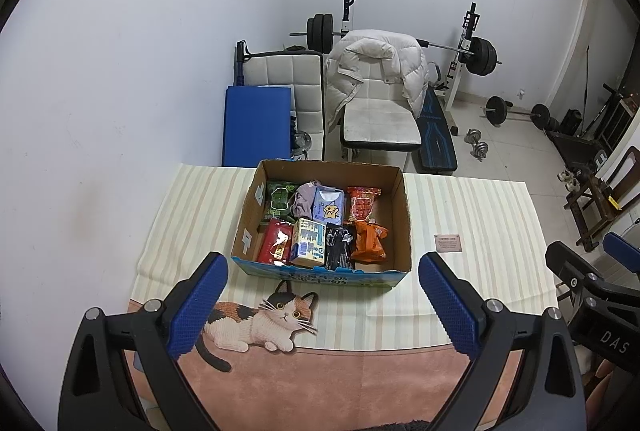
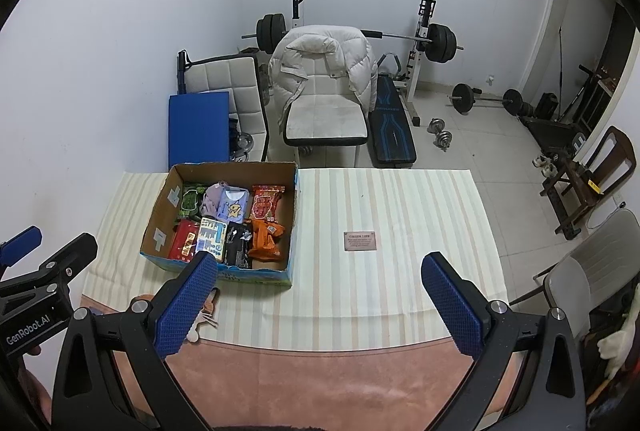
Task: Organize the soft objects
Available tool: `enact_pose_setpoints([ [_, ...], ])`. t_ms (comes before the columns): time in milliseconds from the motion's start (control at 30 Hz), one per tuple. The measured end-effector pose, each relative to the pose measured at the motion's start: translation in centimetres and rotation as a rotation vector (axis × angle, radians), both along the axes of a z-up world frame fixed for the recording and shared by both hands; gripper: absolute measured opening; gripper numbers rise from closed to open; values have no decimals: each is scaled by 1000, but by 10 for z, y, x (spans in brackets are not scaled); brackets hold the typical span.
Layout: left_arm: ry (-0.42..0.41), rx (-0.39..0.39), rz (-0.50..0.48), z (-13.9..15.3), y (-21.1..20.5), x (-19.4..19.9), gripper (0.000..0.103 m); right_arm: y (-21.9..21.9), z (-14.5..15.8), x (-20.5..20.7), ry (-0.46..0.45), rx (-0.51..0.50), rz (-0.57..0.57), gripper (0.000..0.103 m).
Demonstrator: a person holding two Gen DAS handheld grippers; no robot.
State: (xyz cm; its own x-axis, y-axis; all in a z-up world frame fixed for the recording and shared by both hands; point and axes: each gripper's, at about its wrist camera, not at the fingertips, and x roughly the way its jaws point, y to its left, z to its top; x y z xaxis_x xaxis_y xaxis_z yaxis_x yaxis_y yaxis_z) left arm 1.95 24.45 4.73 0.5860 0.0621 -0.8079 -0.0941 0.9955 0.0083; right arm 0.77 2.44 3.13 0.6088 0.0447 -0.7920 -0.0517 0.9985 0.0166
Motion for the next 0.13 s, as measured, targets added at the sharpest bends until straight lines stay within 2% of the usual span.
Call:
enact_pose_setpoints([
  [133,-2,4,0,0,0,-1,98,-1,0,-1,0,2,2,103],
])
